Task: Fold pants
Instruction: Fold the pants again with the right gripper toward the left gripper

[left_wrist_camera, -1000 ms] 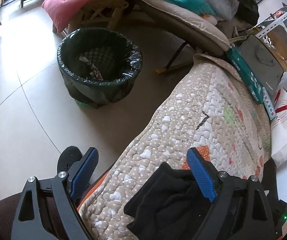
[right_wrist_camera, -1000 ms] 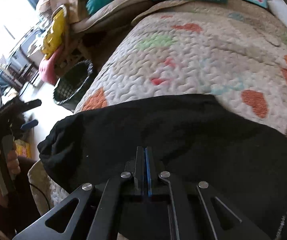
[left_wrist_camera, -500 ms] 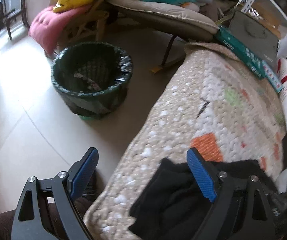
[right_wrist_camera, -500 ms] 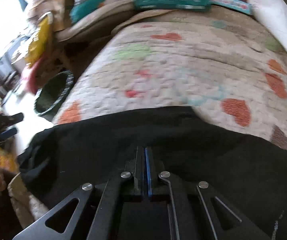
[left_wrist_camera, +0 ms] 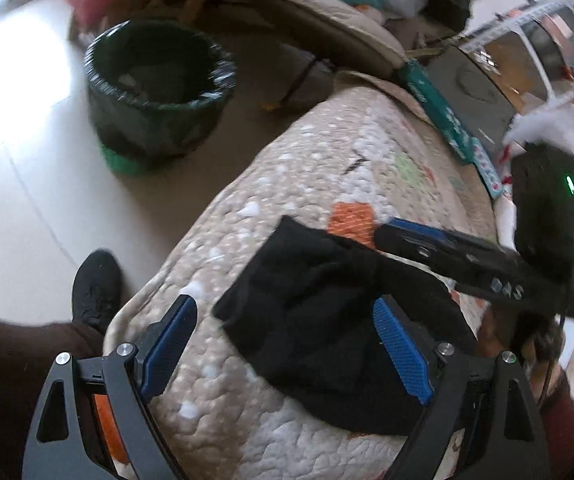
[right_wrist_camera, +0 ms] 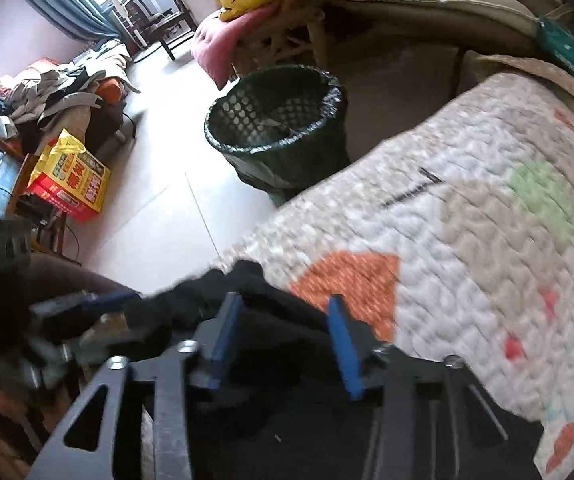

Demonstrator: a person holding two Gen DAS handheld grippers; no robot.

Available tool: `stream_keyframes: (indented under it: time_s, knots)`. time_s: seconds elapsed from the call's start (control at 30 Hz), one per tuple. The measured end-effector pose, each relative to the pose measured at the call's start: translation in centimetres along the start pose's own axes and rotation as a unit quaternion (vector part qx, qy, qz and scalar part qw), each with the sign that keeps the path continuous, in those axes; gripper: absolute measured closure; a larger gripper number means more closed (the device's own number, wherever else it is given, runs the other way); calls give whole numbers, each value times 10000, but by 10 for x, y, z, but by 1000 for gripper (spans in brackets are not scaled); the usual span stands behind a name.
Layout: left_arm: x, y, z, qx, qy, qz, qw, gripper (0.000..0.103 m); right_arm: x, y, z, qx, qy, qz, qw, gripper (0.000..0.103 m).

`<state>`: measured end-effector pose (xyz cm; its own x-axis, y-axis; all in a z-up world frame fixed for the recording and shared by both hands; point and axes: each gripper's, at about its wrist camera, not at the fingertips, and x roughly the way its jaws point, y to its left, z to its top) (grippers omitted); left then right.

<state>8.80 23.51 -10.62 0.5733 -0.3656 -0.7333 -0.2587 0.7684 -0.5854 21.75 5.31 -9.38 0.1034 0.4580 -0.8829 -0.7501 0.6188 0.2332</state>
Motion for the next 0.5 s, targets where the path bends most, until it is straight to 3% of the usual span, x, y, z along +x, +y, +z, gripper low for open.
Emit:
stream_keyframes:
  time_s: [0.13, 0.23, 0.33, 0.4, 0.5]
  knots:
    - [7, -2, -1, 13, 104, -124, 9999, 14, 17, 7, 12, 53, 196, 301, 9993, 52]
    - [12, 0, 0, -65, 162, -1, 9998, 14, 27, 13, 15, -62, 337, -41, 9994, 52]
    - [11, -2, 2, 29, 95, 160, 9998, 14, 2, 7, 3, 120, -215, -749, 9969, 52]
    - [7, -13, 1, 289, -62, 308, 9991, 14, -25, 1, -20, 274, -748, -1625, 9835, 52]
    - [1, -44, -3, 857, -256, 421, 9951, 14, -61, -4, -55, 792, -1345, -2297, 9607, 52]
